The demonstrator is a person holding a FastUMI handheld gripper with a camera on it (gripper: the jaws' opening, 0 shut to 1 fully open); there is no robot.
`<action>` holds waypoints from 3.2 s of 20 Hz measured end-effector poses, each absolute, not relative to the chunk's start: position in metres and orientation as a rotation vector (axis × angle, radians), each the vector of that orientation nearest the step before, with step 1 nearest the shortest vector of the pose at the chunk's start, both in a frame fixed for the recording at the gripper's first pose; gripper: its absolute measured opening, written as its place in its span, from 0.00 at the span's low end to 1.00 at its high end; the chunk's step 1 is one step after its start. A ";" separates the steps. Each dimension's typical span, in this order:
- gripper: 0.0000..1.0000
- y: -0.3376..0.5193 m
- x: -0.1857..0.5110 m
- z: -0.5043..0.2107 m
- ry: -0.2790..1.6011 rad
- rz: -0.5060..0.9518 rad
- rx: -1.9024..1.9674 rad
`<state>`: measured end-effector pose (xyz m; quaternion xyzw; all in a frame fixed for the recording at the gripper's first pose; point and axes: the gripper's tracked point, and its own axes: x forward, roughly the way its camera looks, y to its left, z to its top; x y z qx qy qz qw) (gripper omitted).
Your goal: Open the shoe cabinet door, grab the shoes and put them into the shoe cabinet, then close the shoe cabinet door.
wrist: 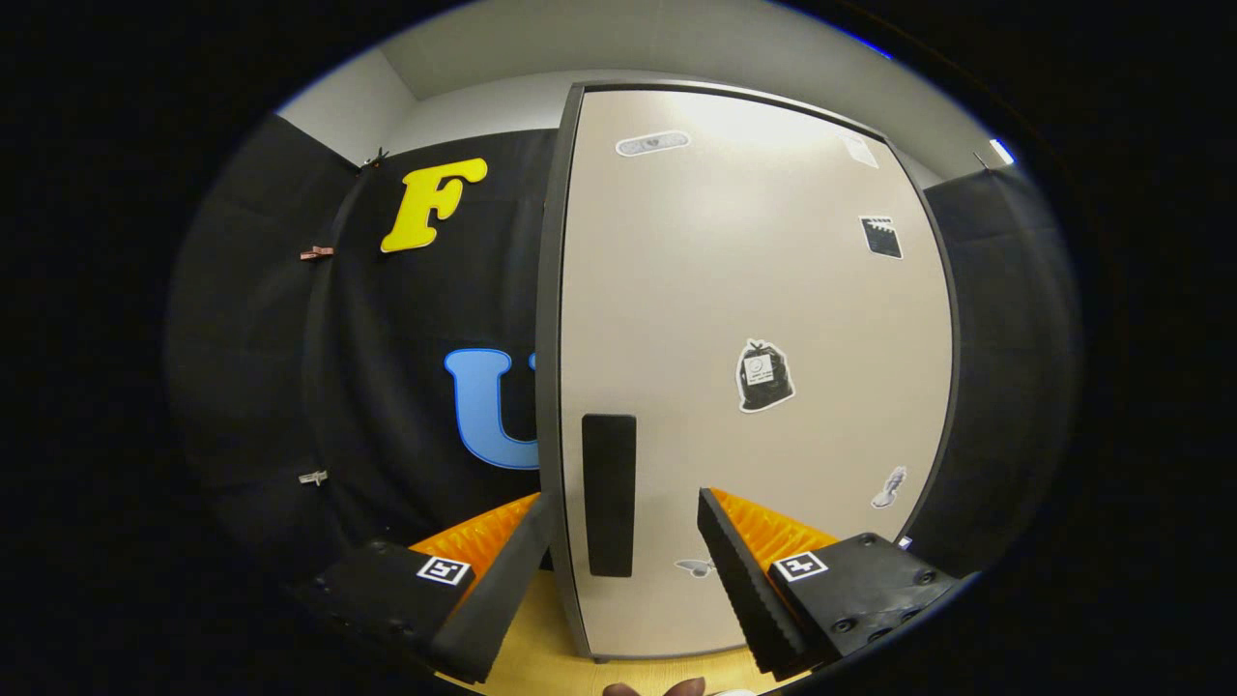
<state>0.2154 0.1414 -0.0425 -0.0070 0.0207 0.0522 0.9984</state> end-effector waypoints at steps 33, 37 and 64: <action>0.16 0.079 0.103 -0.040 0.107 0.129 0.014; 0.16 0.045 0.077 -0.035 0.114 0.116 0.029; 0.13 -0.145 0.036 -0.028 0.053 0.107 0.105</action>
